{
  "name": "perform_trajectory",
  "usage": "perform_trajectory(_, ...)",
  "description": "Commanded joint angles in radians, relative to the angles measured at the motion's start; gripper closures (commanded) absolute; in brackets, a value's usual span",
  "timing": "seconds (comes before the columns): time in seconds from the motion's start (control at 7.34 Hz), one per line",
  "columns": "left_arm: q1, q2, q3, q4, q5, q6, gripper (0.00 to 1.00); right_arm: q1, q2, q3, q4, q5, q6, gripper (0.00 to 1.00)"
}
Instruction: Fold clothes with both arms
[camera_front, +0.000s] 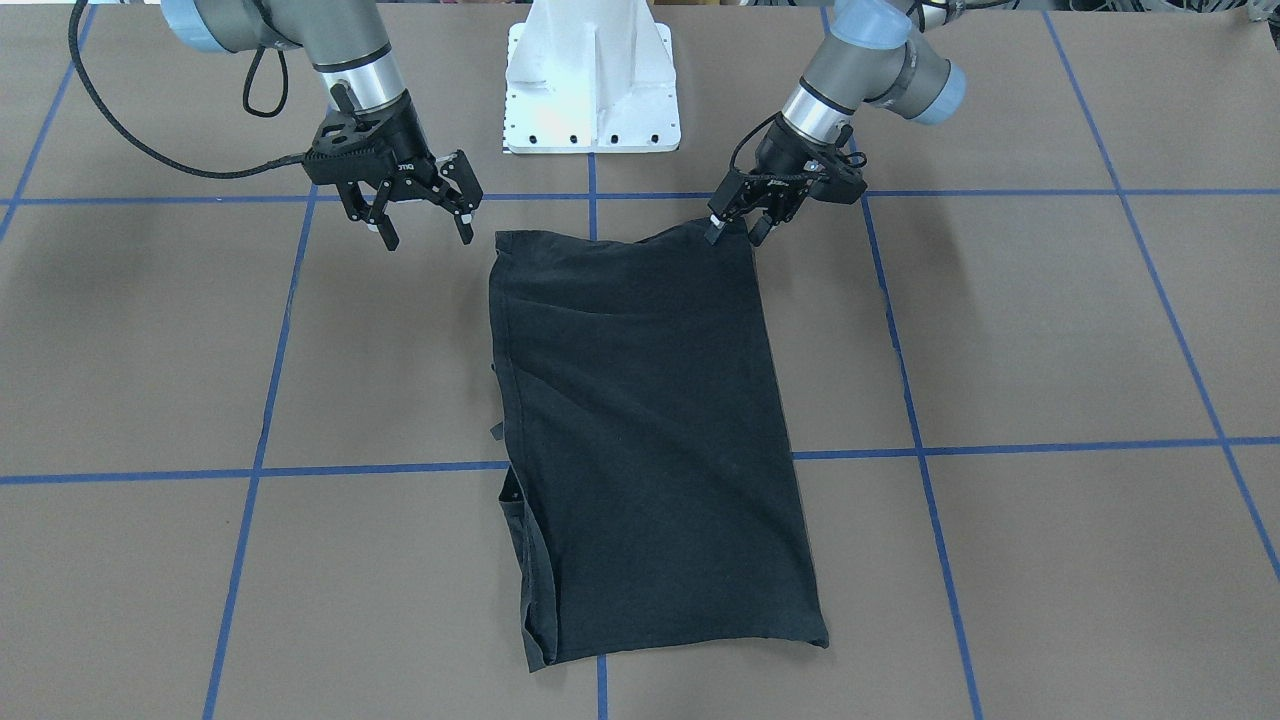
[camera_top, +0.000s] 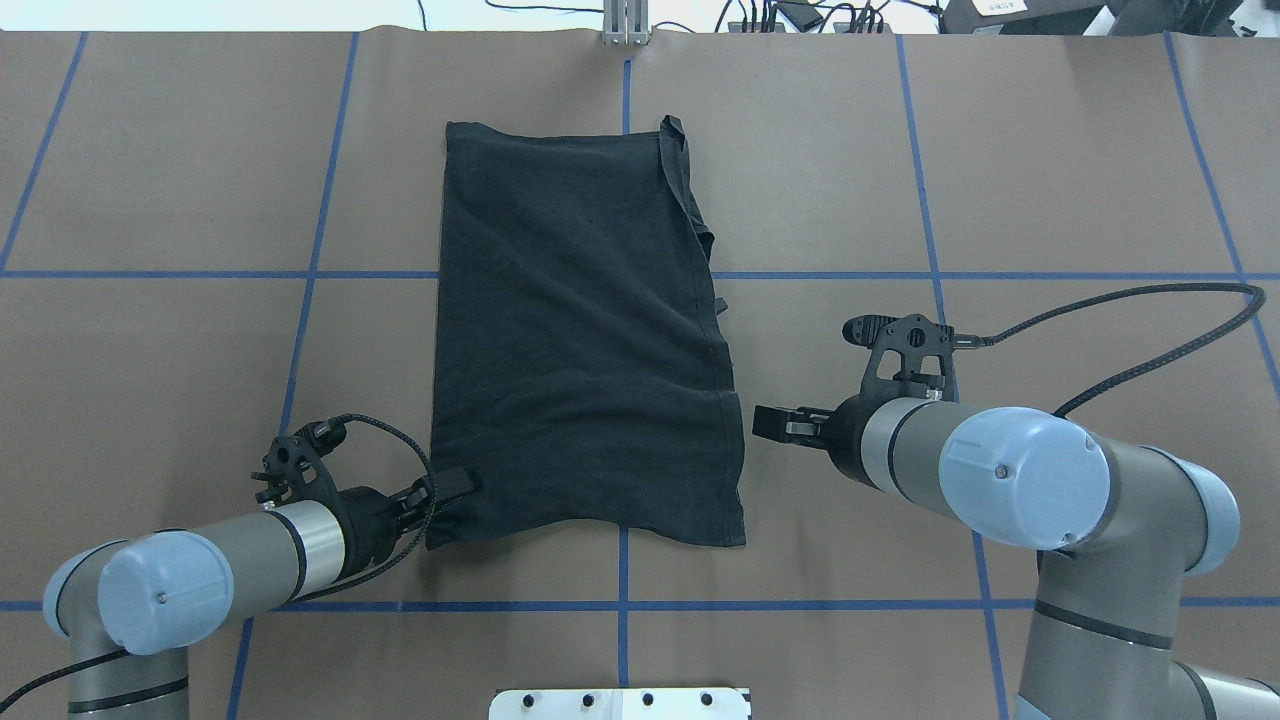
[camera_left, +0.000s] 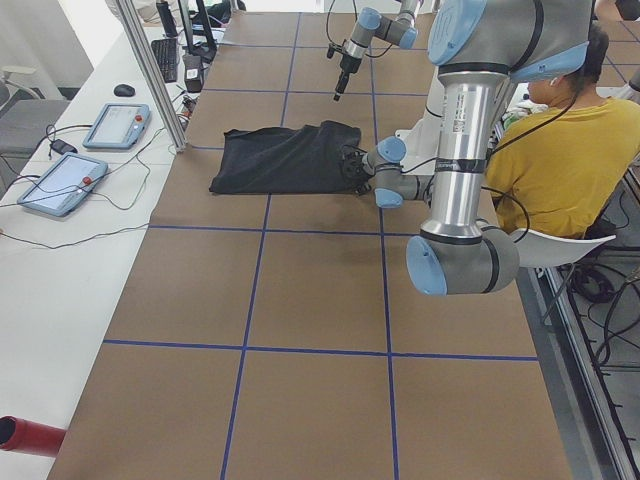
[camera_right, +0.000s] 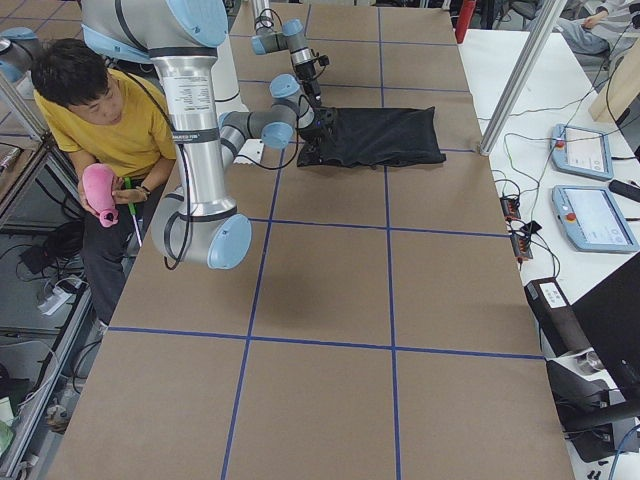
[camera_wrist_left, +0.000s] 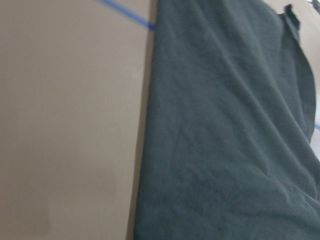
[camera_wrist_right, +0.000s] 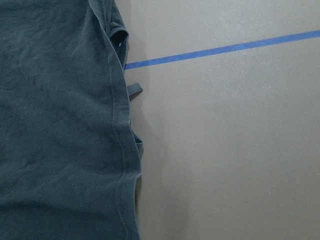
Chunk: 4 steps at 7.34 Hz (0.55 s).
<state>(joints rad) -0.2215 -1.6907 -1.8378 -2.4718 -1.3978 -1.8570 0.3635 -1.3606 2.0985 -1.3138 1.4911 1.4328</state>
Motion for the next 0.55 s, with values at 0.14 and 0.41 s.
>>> perform_trajectory(0.14, 0.008, -0.004, 0.008, 0.001, 0.025, -0.002, 0.19, 0.000, 0.003, 0.000, 0.001, 0.000, 0.000, 0.00)
perform_trajectory(0.41, 0.017, -0.006, 0.009, 0.001, 0.025, -0.001, 0.26, 0.002, 0.006, 0.000, 0.001, 0.001, 0.000, 0.00)
